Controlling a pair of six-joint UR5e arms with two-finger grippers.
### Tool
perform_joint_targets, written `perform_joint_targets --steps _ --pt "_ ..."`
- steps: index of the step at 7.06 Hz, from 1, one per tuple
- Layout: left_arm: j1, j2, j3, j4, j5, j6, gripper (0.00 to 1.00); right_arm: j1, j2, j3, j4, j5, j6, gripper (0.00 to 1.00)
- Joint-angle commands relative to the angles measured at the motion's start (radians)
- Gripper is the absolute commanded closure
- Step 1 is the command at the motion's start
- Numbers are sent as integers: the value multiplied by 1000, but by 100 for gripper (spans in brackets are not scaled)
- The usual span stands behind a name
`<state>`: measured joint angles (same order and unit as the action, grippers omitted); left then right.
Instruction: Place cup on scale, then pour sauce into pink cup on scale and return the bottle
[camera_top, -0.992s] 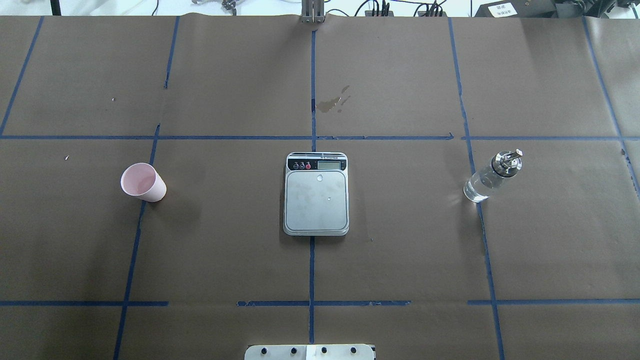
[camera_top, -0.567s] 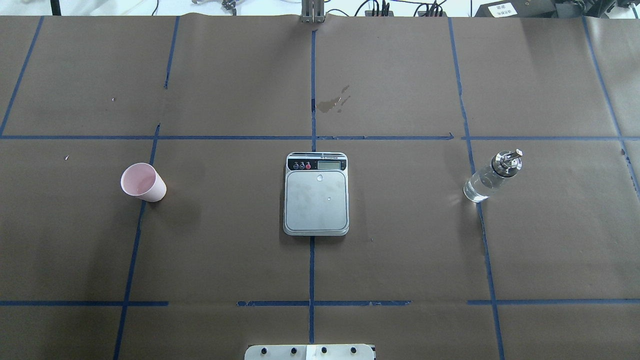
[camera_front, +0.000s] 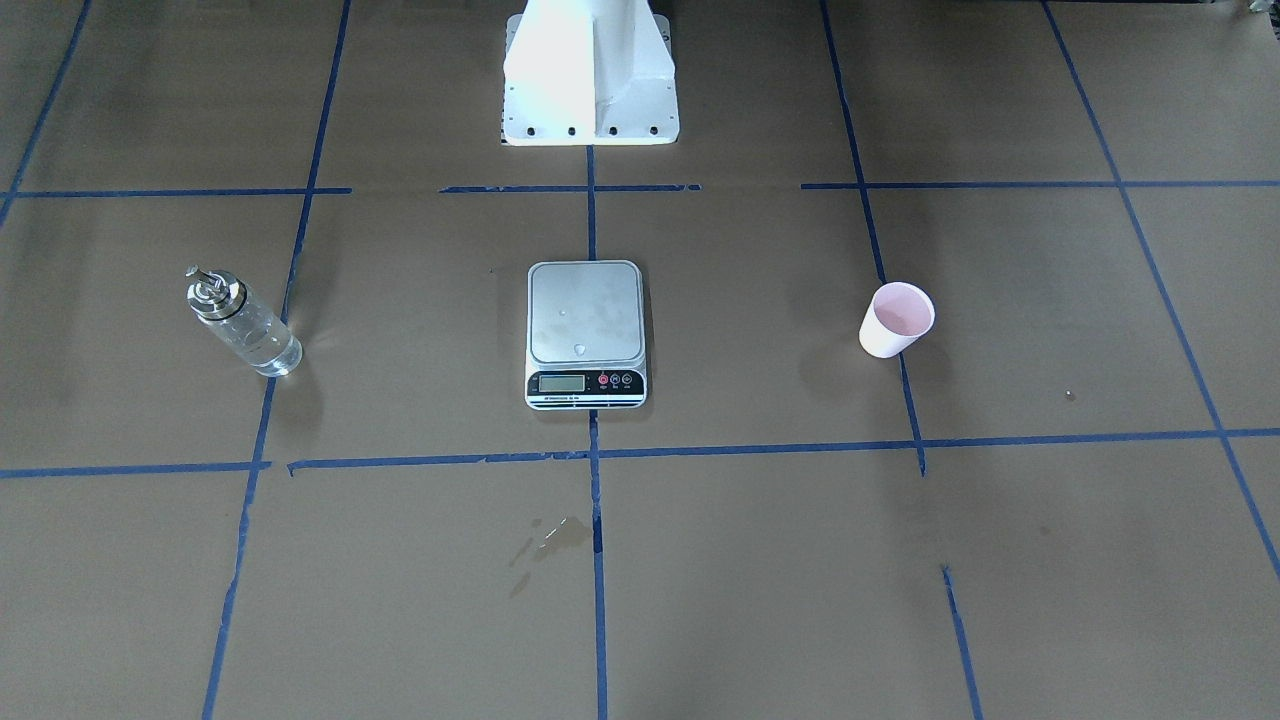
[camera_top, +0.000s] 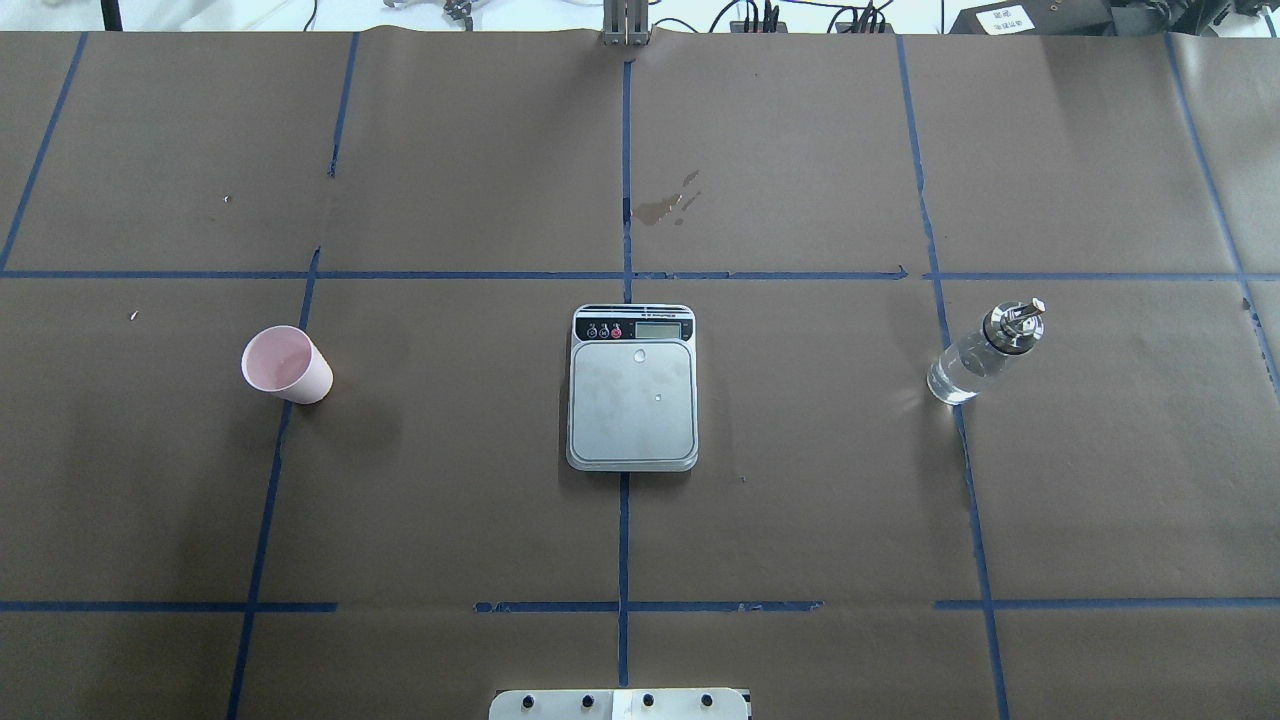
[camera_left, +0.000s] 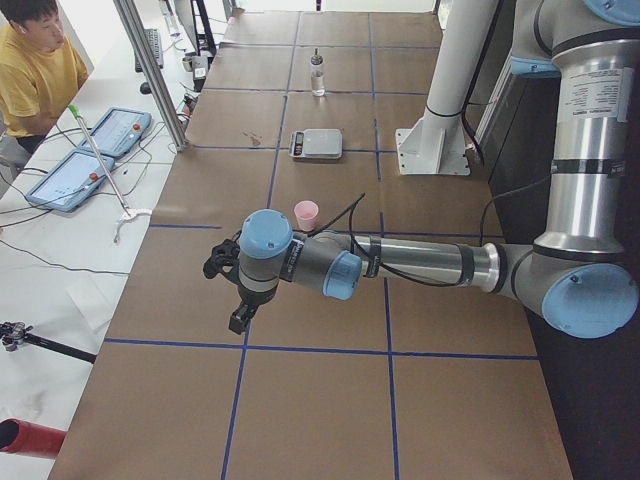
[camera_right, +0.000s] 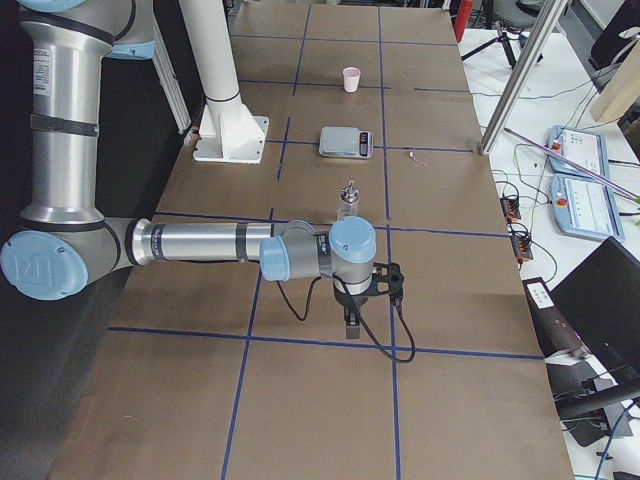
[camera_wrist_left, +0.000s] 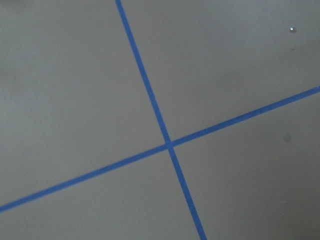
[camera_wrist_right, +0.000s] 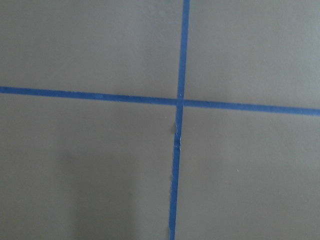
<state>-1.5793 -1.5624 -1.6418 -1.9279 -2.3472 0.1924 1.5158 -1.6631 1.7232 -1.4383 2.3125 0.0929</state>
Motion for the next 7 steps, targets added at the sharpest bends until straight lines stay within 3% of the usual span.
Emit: perform_joint_targets --steps 1,2,3,5,6,7 --pt "2 -20 75 -350 -1 -4 0 -5 22 -13 70 1 5 0" --pt "1 -19 108 -380 -54 -7 0 -5 20 -17 70 17 11 0" --pt "1 -18 102 -391 -102 -131 0 -5 22 -17 70 37 24 0" --pt "30 8 94 -582 -115 -289 0 -5 13 -25 111 105 19 0" --pt "91 7 86 -588 -109 -417 0 -5 5 -43 157 108 22 0" --pt "190 8 27 -589 10 -558 0 -5 -1 -44 164 110 19 0"
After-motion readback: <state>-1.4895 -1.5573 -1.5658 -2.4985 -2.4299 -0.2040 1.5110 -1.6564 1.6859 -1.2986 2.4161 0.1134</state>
